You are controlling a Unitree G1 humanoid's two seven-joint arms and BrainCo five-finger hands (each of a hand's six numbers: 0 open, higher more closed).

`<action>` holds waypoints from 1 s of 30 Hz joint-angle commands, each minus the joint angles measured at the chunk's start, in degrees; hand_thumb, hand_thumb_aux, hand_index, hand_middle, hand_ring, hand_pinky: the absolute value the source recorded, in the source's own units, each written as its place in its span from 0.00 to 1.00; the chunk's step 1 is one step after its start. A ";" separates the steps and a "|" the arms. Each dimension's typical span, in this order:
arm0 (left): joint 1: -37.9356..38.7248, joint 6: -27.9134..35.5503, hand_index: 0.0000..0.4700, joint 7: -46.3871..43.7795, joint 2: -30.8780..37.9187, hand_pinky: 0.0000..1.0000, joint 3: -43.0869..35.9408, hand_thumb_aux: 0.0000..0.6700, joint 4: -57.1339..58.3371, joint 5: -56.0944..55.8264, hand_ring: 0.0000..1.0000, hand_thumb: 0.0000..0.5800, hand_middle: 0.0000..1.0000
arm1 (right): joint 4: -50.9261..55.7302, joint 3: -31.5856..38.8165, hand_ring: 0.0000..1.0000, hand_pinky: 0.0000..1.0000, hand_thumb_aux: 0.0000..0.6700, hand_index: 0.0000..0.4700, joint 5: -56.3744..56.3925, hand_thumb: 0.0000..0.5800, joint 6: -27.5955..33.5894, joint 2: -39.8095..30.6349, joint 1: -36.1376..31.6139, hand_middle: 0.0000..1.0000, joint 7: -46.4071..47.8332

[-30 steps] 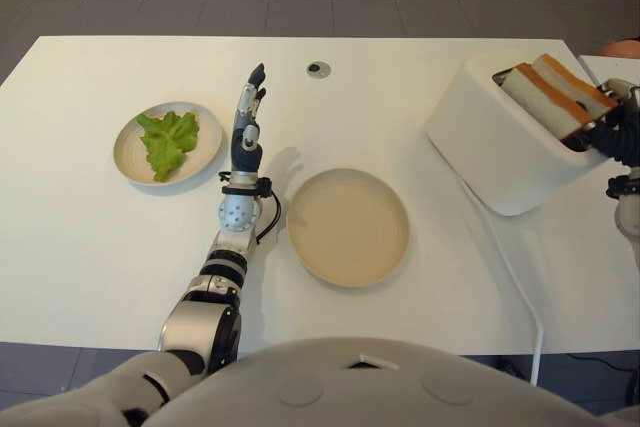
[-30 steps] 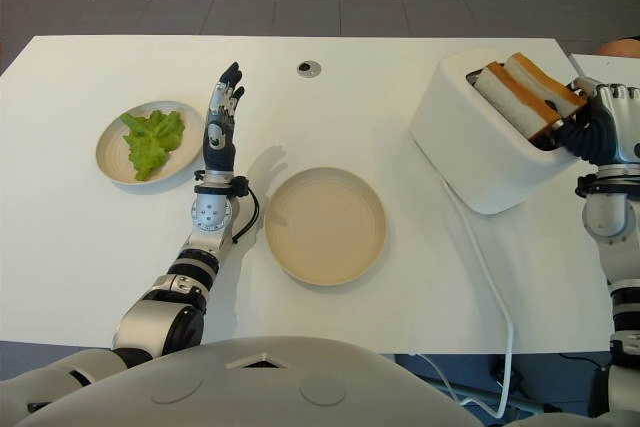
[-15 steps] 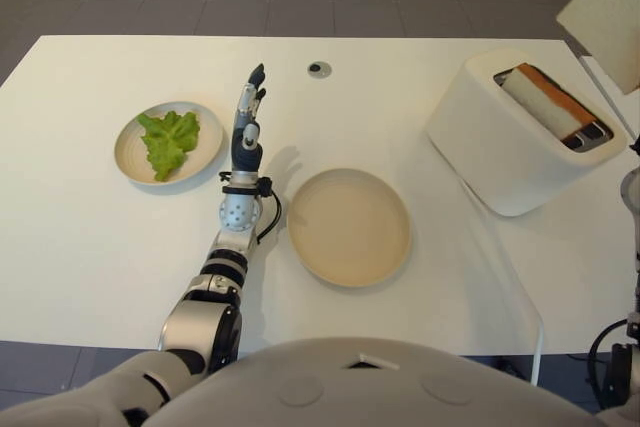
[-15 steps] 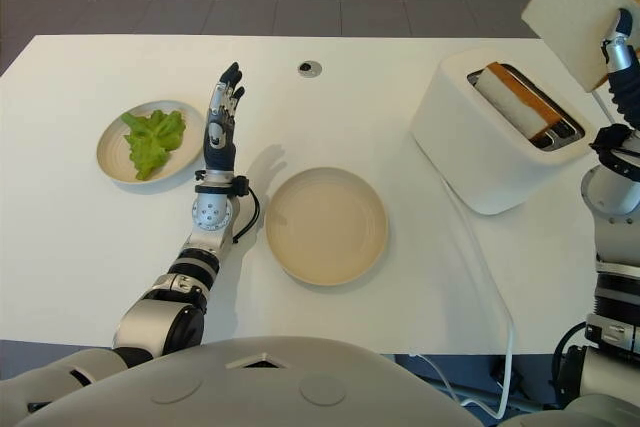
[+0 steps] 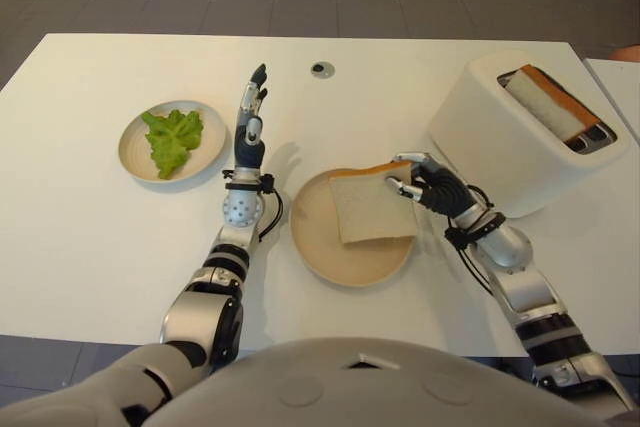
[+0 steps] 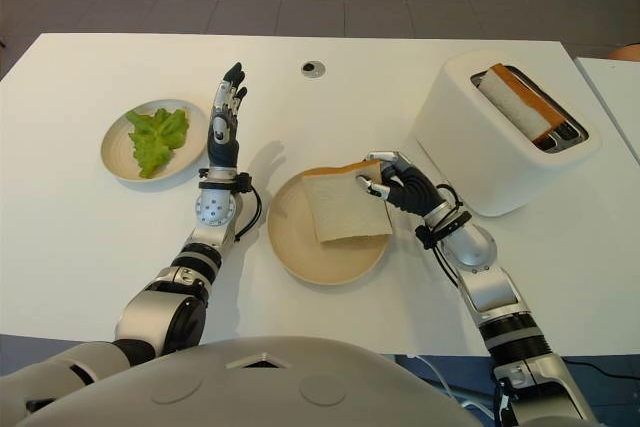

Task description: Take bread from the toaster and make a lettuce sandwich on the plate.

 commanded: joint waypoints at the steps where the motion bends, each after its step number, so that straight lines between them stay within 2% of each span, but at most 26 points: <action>1: -0.32 0.03 0.00 0.08 -0.30 0.00 -0.32 0.00 2.27 0.57 0.00 0.00 0.00 | 3.23 0.70 1.00 1.00 1.00 1.00 -5.62 1.00 -0.97 0.72 0.10 1.00 1.32; 4: -0.93 -0.08 0.00 -0.04 -0.42 0.00 -0.53 0.00 3.08 0.61 0.00 0.00 0.00 | 3.50 0.13 1.00 1.00 1.00 1.00 -9.59 1.00 -1.90 0.71 0.28 1.00 0.57; 5: -1.15 -0.11 0.00 -0.12 -0.47 0.00 -0.60 0.00 3.35 0.62 0.00 0.00 0.00 | 3.36 -0.07 0.69 0.69 0.88 0.88 -11.44 0.99 -2.52 0.23 0.53 0.69 0.06; 6: -1.40 -0.14 0.00 -0.21 -0.53 0.00 -0.67 0.00 3.66 0.64 0.00 0.00 0.00 | 2.83 -0.42 0.00 0.00 0.00 0.00 -13.32 0.00 -3.57 -0.35 0.91 0.00 -0.52; 12: -2.72 -1.38 0.00 0.85 0.59 0.00 -1.49 0.00 4.37 3.19 0.00 0.00 0.00 | -2.25 -5.17 0.00 0.00 0.00 0.00 -18.81 0.00 -7.52 -0.95 2.02 0.00 -4.28; 15: -1.78 0.65 0.00 7.85 5.29 0.00 -2.01 0.00 -3.69 14.31 0.00 0.00 0.00 | -4.03 -7.36 0.00 0.00 0.00 0.00 -21.26 0.00 -8.40 -1.15 3.04 0.00 -5.99; 17: 0.42 7.38 0.00 14.75 11.44 0.00 -0.31 0.00 -12.35 24.67 0.00 0.00 0.00 | -5.87 -8.57 0.00 0.00 0.00 0.00 -22.22 0.00 -8.42 -1.07 3.92 0.00 -6.69; 20: 4.75 22.50 0.00 23.01 22.63 0.00 2.62 0.00 -20.71 38.22 0.00 0.00 0.00 | -8.09 -9.62 0.00 0.00 0.00 0.00 -22.90 0.00 -8.60 -0.43 4.82 0.00 -7.47; 24: 6.92 38.27 0.00 25.53 33.86 0.00 2.18 0.00 -17.66 46.47 0.00 0.00 0.00 | -10.21 -10.75 0.00 0.00 0.00 0.00 -22.94 0.00 -8.71 0.34 6.34 0.00 -8.31; 27: 2.85 44.14 0.00 21.94 38.05 0.00 -2.79 0.00 -6.13 48.24 0.00 0.00 0.00 | -10.87 -10.22 0.00 0.00 0.00 0.00 -23.48 0.00 -9.06 1.52 6.48 0.00 -8.89; 30: -0.82 44.93 0.00 19.51 39.13 0.00 -6.00 0.00 2.22 46.36 0.00 0.00 0.00 | -10.53 -9.32 0.00 0.00 0.00 0.00 -24.12 0.00 -9.24 2.13 6.33 0.00 -8.86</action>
